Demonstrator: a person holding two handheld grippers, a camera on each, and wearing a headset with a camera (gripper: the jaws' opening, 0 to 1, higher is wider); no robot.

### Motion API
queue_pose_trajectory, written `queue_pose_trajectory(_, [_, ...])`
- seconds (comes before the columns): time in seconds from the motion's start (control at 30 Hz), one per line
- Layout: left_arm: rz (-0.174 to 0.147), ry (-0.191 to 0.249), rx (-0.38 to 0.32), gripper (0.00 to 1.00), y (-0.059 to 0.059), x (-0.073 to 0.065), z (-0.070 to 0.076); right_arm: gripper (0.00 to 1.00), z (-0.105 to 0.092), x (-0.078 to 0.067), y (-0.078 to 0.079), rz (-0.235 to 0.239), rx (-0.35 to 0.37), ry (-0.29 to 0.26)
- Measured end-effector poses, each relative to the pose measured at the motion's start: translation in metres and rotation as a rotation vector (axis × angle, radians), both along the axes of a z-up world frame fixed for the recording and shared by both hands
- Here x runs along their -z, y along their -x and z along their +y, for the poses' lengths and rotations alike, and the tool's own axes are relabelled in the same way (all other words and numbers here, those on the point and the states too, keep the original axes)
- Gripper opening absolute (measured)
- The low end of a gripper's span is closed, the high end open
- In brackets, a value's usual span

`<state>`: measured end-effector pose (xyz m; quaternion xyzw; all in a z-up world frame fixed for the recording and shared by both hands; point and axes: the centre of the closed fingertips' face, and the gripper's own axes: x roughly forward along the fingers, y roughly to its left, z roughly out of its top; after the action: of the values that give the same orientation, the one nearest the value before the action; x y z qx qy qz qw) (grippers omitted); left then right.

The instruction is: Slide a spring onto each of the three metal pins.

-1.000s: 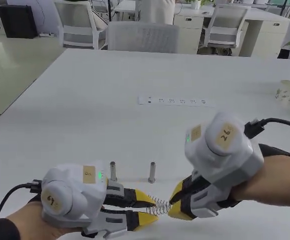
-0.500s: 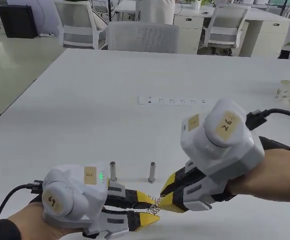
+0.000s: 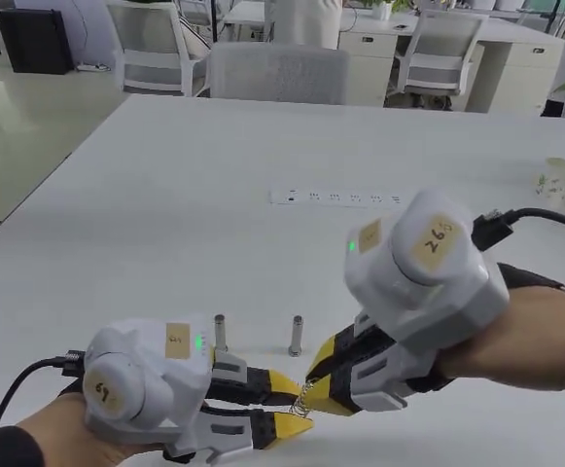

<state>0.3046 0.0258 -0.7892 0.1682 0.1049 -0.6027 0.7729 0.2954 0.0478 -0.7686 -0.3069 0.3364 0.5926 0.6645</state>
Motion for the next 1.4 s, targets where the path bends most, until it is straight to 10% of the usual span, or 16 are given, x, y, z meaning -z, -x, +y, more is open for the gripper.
queue_pose_trajectory(0.77, [0.011, 0.031, -0.003, 0.03, 0.001, -0.007, -0.004, 0.08, -0.002, 0.007, 0.0, 0.014, -0.005, 0.048])
queue_pose_trajectory(1.4, [0.085, 0.029, -0.117, 0.31, -0.011, 0.004, 0.022, 0.09, -0.015, 0.006, -0.012, 0.0, 0.038, 0.06])
